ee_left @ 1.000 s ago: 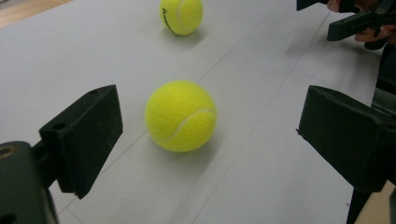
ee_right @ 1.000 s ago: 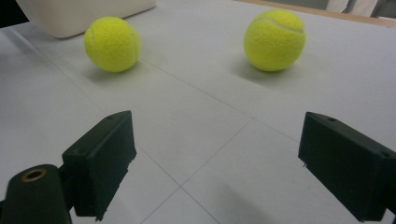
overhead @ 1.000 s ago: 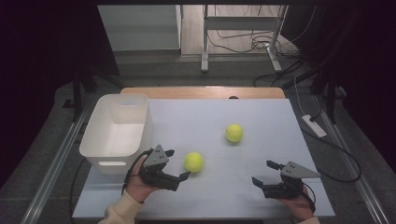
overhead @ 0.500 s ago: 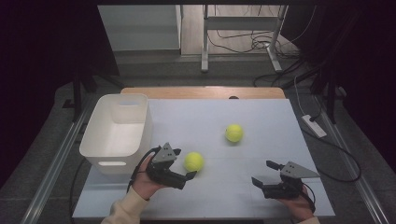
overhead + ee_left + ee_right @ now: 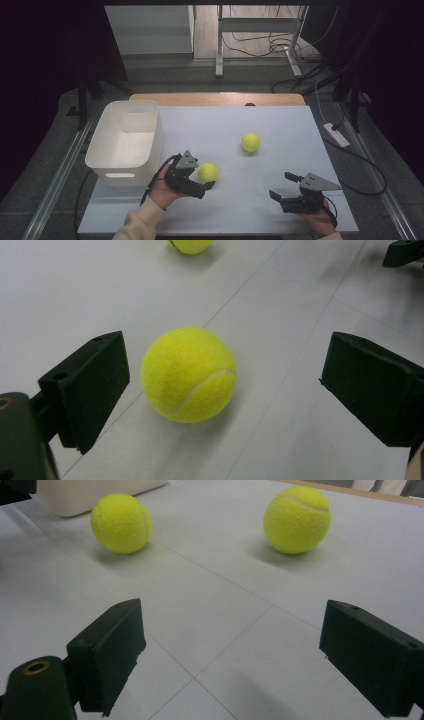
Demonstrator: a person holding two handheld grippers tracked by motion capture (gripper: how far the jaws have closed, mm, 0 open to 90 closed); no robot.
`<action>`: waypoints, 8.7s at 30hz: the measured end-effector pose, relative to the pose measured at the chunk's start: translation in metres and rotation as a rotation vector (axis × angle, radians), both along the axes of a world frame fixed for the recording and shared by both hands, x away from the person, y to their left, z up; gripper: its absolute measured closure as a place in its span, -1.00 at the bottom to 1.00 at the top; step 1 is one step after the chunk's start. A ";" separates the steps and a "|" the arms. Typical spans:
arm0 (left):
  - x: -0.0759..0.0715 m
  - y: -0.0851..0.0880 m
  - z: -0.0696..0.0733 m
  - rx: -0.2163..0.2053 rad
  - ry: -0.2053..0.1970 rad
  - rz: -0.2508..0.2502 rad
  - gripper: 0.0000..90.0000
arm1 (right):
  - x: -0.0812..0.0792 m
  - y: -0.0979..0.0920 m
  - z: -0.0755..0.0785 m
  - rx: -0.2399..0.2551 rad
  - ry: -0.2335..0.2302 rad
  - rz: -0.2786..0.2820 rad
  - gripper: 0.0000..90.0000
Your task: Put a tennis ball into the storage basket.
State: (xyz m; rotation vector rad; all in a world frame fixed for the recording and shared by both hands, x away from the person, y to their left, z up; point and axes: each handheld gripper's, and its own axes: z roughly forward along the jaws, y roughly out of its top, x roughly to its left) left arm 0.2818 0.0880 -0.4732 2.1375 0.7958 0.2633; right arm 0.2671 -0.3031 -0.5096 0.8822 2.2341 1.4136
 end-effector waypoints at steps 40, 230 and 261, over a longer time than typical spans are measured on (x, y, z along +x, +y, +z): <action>0.029 -0.020 -0.034 0.112 0.090 0.019 -0.89 | 0.000 0.001 -0.002 -0.027 0.000 0.010 -0.75; 0.007 0.088 0.104 -0.287 -0.317 0.348 -0.41 | 0.003 -0.009 0.004 0.074 -0.005 -0.070 -0.72; 0.023 0.113 0.112 -0.262 -0.314 0.433 -0.41 | 0.003 -0.007 0.003 0.067 -0.004 -0.060 -0.72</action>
